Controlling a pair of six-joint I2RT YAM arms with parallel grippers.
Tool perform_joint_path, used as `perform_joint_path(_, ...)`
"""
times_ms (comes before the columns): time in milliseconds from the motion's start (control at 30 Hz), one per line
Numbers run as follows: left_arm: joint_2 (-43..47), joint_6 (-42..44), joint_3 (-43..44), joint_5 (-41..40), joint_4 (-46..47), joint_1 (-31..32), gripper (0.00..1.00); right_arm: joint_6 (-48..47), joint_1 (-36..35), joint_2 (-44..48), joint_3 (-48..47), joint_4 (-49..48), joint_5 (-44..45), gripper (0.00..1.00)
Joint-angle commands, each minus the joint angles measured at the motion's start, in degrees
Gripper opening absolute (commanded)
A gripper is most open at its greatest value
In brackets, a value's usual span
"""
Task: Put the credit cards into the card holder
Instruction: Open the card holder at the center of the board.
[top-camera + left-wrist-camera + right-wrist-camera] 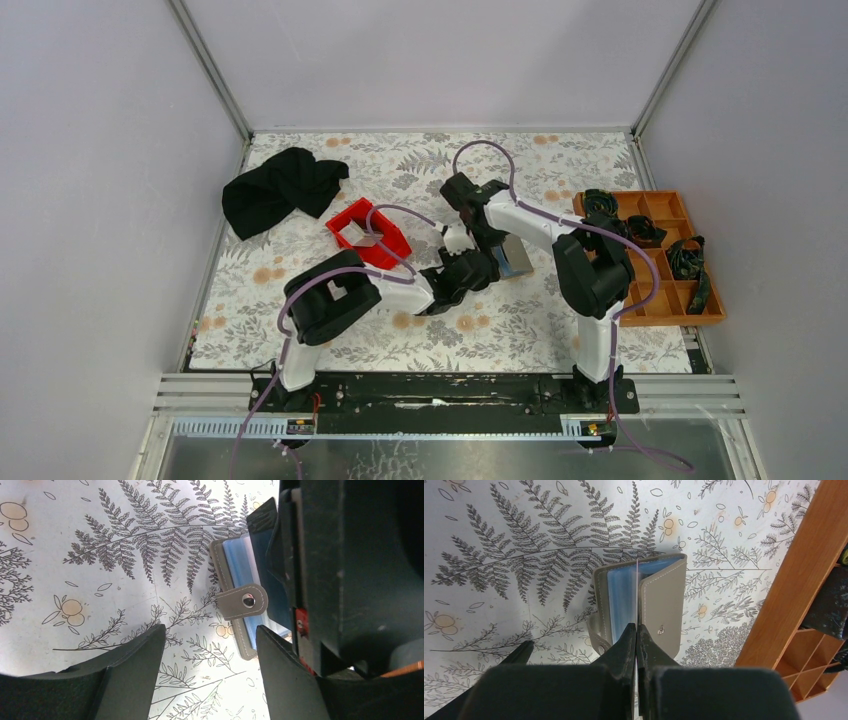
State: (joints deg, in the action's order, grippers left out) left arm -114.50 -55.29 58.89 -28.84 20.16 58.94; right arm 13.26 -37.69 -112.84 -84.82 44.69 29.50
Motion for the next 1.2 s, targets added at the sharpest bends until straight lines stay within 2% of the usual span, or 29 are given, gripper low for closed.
perform_joint_path(0,-6.8,0.8,0.1,3.7,-12.0,0.3,0.76,1.7,-1.7,0.6,-2.3,0.5,-6.1,0.0)
perform_joint_path(400,-11.9,-3.1,5.3,-3.1,-15.8,0.7,0.75,2.2,-0.3,0.8,-0.1,-0.1,-9.0,0.0)
perform_joint_path(667,-11.7,-3.3,4.8,-5.4,-16.5,1.0,0.65,2.2,0.3,0.9,0.9,-0.3,-9.2,0.0)
perform_joint_path(1067,-9.1,-4.7,0.5,-6.6,-14.6,1.2,0.62,2.0,1.6,0.9,1.3,-0.7,-9.7,0.0)
perform_joint_path(1167,-9.5,-4.1,1.0,-6.7,-14.6,1.2,0.54,1.8,1.6,1.0,1.5,-0.7,-9.7,0.0)
